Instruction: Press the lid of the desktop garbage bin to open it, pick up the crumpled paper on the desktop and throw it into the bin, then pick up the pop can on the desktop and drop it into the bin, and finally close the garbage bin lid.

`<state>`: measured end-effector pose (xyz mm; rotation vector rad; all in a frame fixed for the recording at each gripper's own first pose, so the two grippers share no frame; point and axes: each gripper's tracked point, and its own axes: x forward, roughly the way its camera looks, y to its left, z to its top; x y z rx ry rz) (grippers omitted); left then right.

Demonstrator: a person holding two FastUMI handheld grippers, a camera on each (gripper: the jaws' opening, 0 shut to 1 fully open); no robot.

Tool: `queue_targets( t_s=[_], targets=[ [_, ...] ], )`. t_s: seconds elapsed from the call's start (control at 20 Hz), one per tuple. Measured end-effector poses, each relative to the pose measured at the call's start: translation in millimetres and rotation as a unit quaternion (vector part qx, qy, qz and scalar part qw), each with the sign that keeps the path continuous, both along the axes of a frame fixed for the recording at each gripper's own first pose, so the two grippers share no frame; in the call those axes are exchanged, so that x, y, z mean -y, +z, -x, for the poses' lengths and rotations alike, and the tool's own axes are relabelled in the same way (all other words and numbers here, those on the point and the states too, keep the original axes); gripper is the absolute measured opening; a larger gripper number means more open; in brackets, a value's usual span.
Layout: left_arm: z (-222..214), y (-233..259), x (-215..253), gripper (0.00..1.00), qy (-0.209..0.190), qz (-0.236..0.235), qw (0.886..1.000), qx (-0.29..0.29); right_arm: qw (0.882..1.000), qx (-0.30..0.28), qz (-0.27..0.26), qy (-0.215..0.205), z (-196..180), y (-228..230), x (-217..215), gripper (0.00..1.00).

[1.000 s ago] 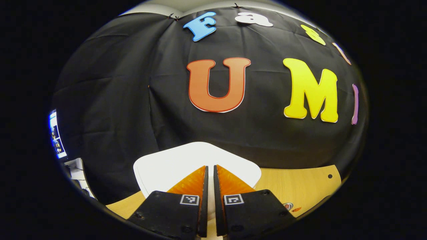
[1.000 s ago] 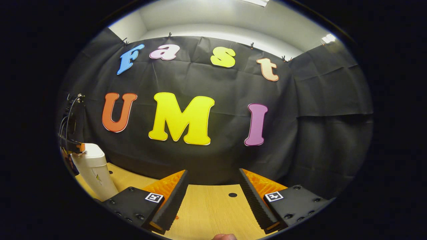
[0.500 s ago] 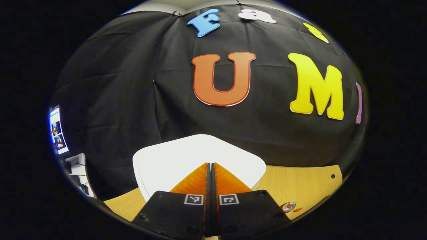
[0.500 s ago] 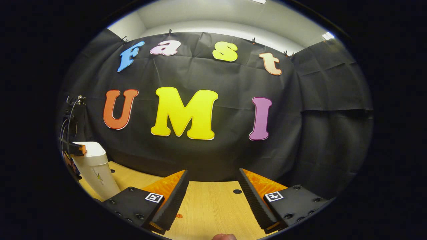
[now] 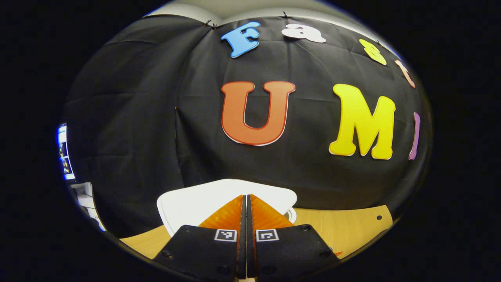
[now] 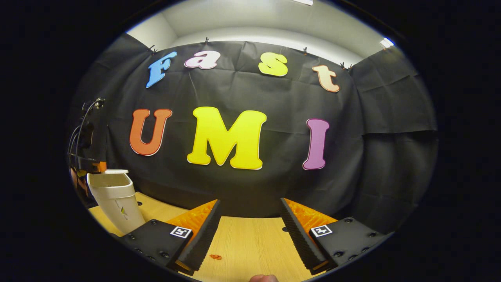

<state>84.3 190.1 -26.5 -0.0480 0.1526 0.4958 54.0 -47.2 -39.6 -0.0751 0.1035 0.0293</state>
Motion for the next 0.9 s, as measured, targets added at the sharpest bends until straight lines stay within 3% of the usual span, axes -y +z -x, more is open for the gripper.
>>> queue_targets(
  t_s=[0.05, 0.15, 0.2, 0.25, 0.3, 0.35, 0.4, 0.45, 0.7, 0.9],
  targets=[
    [-3.1, 12.0, 8.5, 0.05, -0.018, -0.011, 1.0, 0.011, 1.0, 0.005, 0.003, -0.002, 0.7, 3.3, 2.6, 0.94],
    [-6.9, 31.3, 23.8, 0.22, -0.047, -0.029, 0.998, 0.027, 1.0, 0.009, 0.002, -0.001, 0.6, 6.3, 4.2, 0.94],
    [-7.5, 38.0, 30.6, 0.35, -0.061, -0.035, 0.997, 0.031, 1.0, 0.009, -0.001, -0.003, -0.6, 6.9, 6.8, 0.94],
    [-7.2, 44.1, 37.8, 0.32, -0.075, -0.039, 0.996, 0.034, 1.0, 0.01, -0.005, -0.005, -0.7, 7.8, 7.6, 0.94],
    [-6.8, 47.9, 45.2, 0.58, -0.086, -0.042, 0.995, 0.035, 1.0, 0.011, -0.009, -0.005, -0.7, 9.2, 8.4, 0.94],
    [-6.9, 50.9, 52.9, 0.64, -0.097, -0.042, 0.994, 0.036, 1.0, 0.012, -0.011, -0.005, -0.3, 10.0, 8.5, 0.94],
    [-5.5, 54.0, 58.9, 0.8, -0.104, -0.043, 0.993, 0.04, 1.0, 0.013, -0.011, -0.004, 1.5, 9.8, 8.0, 0.94],
    [-3.8, 56.8, 65.0, 0.76, -0.111, -0.042, 0.992, 0.045, 1.0, 0.014, -0.011, -0.002, 2.8, 10.4, 7.1, 0.94],
    [7.2, 57.6, 93.4, 0.99, -0.133, -0.053, 0.988, 0.053, 1.0, 0.015, -0.016, 0.004, 8.9, 6.8, 7.2, 0.94],
    [22.9, 49.7, 120.1, 0.99, -0.161, -0.034, 0.984, 0.063, 1.0, 0.012, -0.026, 0.001, 10.0, 3.2, 10.6, 0.94]
  ],
)
